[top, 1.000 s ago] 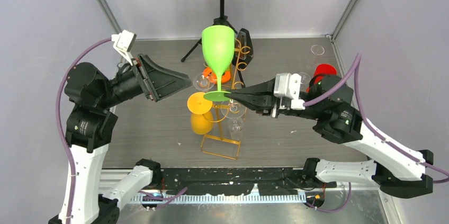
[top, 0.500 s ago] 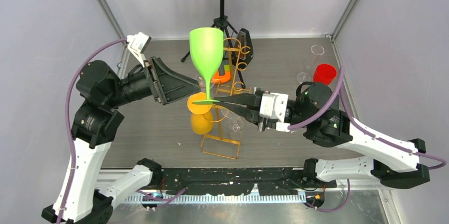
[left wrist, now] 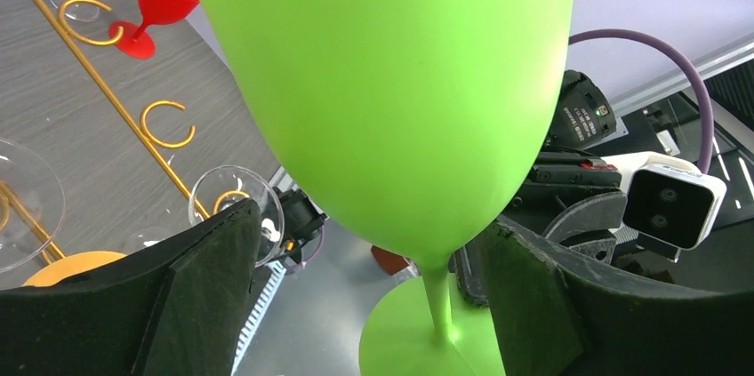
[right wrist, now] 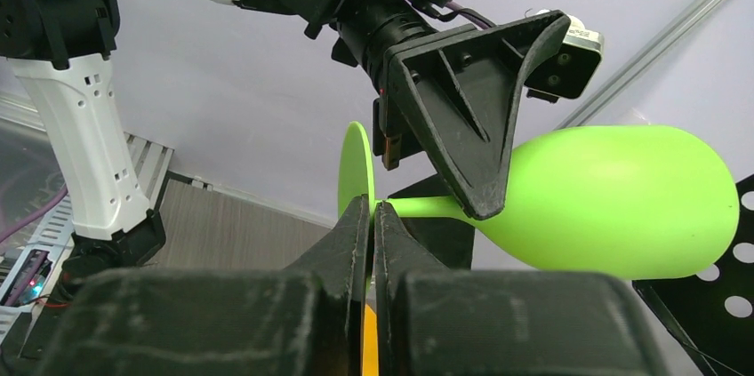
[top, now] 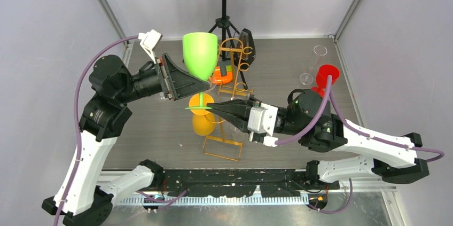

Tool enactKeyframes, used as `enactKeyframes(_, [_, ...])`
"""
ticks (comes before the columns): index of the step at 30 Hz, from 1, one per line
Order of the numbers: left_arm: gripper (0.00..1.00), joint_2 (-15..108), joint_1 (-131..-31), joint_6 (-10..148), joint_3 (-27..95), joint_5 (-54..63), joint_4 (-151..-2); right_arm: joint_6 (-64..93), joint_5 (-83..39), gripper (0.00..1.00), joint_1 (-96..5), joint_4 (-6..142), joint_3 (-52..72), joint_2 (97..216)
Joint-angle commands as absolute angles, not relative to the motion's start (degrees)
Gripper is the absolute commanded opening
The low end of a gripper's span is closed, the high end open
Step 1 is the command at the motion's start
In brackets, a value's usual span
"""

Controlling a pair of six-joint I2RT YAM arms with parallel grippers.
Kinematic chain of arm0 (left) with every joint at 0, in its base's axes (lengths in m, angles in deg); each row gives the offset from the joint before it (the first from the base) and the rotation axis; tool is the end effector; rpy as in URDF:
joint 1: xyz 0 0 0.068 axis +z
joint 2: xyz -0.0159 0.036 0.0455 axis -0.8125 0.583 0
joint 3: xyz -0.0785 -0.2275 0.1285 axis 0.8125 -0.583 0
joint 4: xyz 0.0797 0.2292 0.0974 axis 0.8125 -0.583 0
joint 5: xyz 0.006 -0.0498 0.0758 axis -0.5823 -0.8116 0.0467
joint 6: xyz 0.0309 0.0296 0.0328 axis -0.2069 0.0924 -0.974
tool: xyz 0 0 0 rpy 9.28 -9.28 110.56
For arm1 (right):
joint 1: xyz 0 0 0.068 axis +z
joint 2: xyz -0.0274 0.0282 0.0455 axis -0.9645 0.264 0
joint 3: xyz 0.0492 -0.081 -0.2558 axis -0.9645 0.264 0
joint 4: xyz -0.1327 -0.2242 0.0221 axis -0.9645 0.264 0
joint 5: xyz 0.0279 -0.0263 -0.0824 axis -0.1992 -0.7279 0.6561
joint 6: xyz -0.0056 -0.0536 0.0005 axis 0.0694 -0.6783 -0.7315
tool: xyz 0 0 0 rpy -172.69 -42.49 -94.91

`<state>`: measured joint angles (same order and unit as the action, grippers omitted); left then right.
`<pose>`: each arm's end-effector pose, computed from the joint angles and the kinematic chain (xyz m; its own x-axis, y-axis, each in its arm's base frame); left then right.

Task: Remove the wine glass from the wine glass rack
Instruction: Place the wine glass at the center of the board.

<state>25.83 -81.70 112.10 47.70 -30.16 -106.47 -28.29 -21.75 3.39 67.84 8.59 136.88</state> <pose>0.1203 -0.0895 0.5114 -0.7449 -0.2878 -0.6019 0.5766 0.1762 -0.7978 0.0404 0.2137 0.4985 0.6331 0.1652 -0.7562 -0.7710 0.2221 -0.5969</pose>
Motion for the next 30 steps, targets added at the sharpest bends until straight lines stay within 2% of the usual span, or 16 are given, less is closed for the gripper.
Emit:
enactKeyframes(1, [0.84, 25.5, -82.6, 110.7, 48.6, -29.4, -105.0, -30.6, -17.8, 0.06, 4.7, 62.5, 8.7, 137.1])
enactKeyframes(3, [0.76, 25.7, -83.0, 110.6, 48.6, -29.4, -105.1, -31.4, -16.6, 0.06, 5.3, 62.1, 8.8, 137.3])
enactKeyframes(13, [0.25, 25.9, -83.8, 110.0, 49.2, -29.6, -106.1, -34.9, -10.3, 0.06, 7.1, 60.0, 9.8, 137.5])
enactKeyframes(14, [0.1, 25.8, -83.9, 109.9, 49.2, -29.5, -106.0, -34.8, -10.1, 0.06, 7.1, 59.7, 9.9, 137.5])
enactKeyframes(15, [0.02, 25.7, -83.9, 109.8, 49.1, -29.5, -106.1, -34.8, -9.6, 0.06, 7.2, 59.7, 10.0, 137.5])
enactKeyframes(19, [0.0, 25.5, -84.0, 109.1, 48.8, -29.6, -105.8, -34.2, -8.6, 0.06, 7.3, 59.6, 10.5, 136.9])
enactKeyframes(21, [0.0, 25.6, -84.0, 108.7, 48.8, -29.8, -105.8, -33.6, -8.0, 0.1, 7.4, 59.7, 11.1, 136.1])
enactKeyframes(25, [0.0, 26.0, -84.0, 108.0, 48.8, -30.2, -105.8, -32.7, -6.0, 0.29, 7.4, 59.8, 12.7, 133.9])
enactKeyframes(29, [0.0, 26.4, -84.0, 106.4, 48.8, -30.4, -107.0, -30.5, -5.6, 0.54, 7.4, 61.5, 13.6, 130.9])
enactKeyframes(30, [0.0, 26.5, -84.0, 106.0, 48.8, -30.6, -107.2, -29.4, -5.3, 0.57, 7.4, 63.0, 13.1, 130.1])
